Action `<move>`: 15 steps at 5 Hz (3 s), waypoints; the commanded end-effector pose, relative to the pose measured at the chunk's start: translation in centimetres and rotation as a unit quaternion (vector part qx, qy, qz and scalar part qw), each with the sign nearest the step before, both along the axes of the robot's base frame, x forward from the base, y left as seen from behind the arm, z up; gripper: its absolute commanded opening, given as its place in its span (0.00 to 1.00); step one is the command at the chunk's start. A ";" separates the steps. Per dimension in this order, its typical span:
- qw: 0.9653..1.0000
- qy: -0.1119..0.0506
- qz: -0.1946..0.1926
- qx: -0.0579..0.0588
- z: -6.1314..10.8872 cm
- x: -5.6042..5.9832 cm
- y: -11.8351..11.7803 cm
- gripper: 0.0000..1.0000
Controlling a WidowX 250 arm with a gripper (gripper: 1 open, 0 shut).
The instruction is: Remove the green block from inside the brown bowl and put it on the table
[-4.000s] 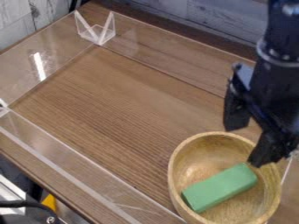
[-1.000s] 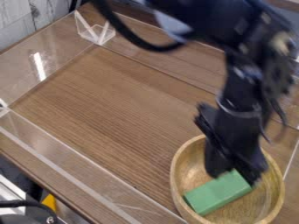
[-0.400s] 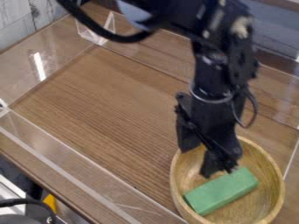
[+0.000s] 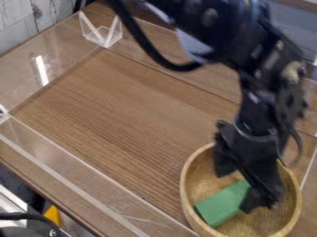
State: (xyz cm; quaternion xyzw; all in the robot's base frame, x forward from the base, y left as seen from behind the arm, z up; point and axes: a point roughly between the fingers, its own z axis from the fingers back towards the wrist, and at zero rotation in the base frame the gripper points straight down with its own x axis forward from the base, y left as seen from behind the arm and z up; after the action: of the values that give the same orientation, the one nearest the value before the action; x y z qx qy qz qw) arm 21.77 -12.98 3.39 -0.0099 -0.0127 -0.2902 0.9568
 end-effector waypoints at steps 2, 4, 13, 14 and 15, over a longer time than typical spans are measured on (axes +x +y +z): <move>1.000 -0.017 0.018 -0.004 -1.1 1.2 -1.6 1.00; 1.000 -0.016 0.025 -0.005 -1.9 1.6 -2.2 0.00; 0.998 -0.019 0.035 -0.038 3.0 1.6 -2.4 0.00; 0.997 -0.028 0.046 -0.046 5.0 0.8 -1.5 0.00; 0.997 -0.038 0.038 -0.054 6.5 1.4 -0.5 0.00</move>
State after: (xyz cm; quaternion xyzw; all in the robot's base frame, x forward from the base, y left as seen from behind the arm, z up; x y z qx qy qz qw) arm 22.42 -13.21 8.43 -0.0440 -0.0366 -0.2496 0.9667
